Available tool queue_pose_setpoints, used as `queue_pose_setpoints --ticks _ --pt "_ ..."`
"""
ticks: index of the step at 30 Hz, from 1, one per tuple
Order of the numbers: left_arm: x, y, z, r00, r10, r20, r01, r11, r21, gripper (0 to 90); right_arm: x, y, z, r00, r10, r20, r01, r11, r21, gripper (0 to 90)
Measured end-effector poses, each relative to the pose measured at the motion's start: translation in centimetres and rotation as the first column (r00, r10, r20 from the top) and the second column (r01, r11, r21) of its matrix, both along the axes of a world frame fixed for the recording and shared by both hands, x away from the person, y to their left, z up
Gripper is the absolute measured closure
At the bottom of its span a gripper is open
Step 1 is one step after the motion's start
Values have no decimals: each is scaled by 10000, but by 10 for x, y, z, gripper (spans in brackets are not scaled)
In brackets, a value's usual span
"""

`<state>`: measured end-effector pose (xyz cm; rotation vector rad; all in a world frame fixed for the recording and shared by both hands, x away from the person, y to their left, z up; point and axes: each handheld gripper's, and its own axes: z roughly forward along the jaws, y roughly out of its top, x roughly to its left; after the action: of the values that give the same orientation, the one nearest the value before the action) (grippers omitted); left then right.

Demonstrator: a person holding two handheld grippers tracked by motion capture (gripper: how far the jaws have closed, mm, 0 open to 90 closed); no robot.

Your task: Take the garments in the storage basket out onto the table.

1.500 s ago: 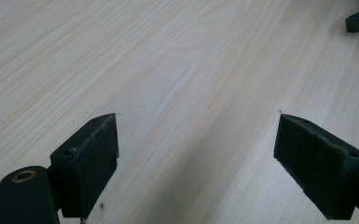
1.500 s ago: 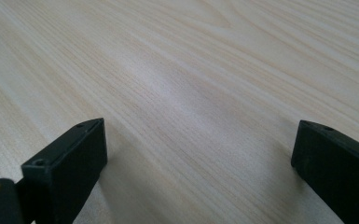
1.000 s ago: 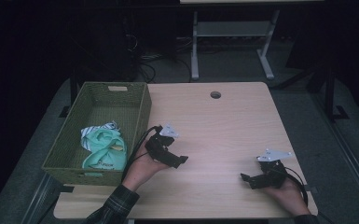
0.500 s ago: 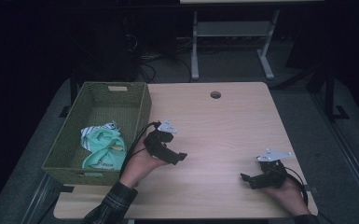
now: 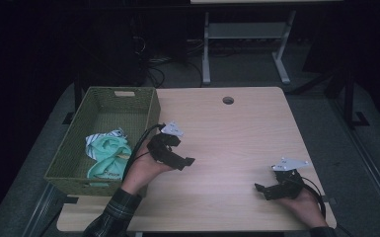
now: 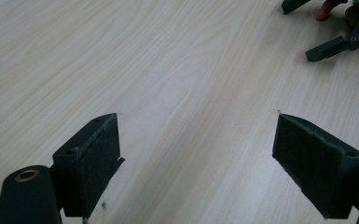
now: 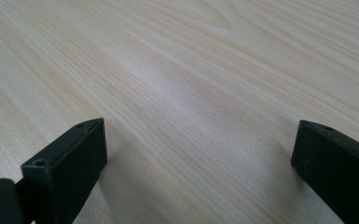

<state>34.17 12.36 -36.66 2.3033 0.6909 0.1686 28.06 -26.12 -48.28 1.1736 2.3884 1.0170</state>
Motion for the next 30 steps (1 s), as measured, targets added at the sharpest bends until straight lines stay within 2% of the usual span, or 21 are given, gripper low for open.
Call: queue_pose_setpoints --ticks 11,16,30 --pt "6 9 9 9999 -107 19 106 9999 73 159 0 -1 0 10000 28 43 -28 10000 -63 30" --pt "11 15 15 9998 -70 205 67 9999 132 159 0 -1 0 10000 28 39 -27 10000 -67 30" --pt "13 34 25 9986 364 389 -365 9993 14 159 0 -1 0 10000 44 71 -43 10000 -76 30"
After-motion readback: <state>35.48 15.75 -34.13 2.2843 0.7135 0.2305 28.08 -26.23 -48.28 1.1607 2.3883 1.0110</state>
